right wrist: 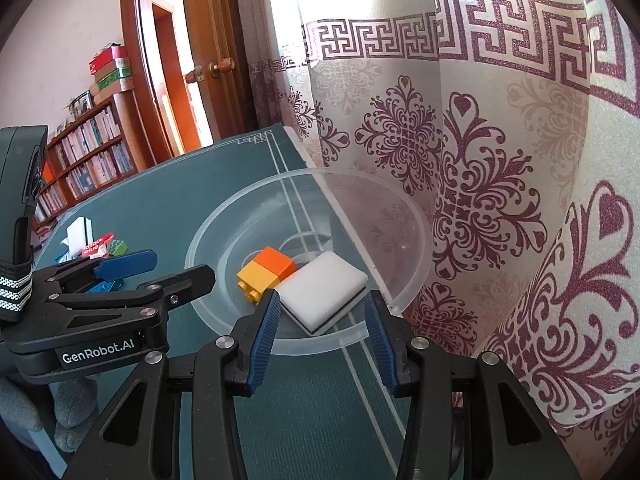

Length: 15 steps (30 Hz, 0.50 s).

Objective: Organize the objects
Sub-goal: 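Carry the yellow brick with the left gripper and release it into the bowl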

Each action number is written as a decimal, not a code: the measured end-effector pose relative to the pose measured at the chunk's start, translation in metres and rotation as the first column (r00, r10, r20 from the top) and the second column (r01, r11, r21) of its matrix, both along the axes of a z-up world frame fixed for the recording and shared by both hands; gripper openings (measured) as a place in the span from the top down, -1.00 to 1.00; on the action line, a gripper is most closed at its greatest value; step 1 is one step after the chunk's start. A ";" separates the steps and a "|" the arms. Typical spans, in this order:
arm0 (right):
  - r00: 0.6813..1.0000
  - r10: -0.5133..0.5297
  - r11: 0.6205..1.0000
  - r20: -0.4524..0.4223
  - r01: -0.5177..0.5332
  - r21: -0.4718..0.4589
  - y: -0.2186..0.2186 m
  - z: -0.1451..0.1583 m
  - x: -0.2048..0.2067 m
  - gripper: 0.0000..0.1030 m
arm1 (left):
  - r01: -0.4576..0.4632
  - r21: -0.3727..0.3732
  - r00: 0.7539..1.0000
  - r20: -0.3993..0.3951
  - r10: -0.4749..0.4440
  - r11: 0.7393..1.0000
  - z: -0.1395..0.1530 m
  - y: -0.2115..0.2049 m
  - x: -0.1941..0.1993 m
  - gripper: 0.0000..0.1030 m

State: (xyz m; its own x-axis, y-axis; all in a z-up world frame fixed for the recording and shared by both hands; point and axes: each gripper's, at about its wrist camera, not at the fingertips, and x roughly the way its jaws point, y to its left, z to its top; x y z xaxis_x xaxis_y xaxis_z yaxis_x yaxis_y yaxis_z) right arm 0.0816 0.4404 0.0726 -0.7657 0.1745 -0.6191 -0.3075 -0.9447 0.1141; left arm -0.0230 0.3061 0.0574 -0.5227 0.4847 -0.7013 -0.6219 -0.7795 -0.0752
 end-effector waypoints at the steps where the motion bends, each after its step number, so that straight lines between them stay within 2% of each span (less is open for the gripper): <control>1: 1.000 0.004 1.000 0.000 -0.004 -0.002 -0.001 0.000 0.000 0.11 | -0.007 -0.002 1.000 -0.004 0.007 1.000 0.000 -0.003 0.001 -0.65; 4: 1.000 0.013 1.000 0.004 -0.013 -0.005 -0.004 0.000 -0.001 0.11 | -0.033 -0.004 0.999 -0.019 0.033 0.999 0.002 -0.012 0.003 -0.73; 15: 0.997 0.078 0.997 0.020 -0.078 -0.017 -0.025 -0.005 -0.005 0.11 | -0.121 -0.015 0.991 -0.053 0.120 0.993 0.004 -0.048 0.006 -0.79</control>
State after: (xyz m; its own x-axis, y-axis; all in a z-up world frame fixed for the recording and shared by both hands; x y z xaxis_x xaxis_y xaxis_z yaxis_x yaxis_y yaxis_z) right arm 0.0762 0.4153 0.0673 -0.7640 0.1043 -0.6367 -0.2351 -0.9640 0.1241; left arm -0.0168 0.2583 0.0616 -0.6122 0.4034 -0.6801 -0.5262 -0.8498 -0.0305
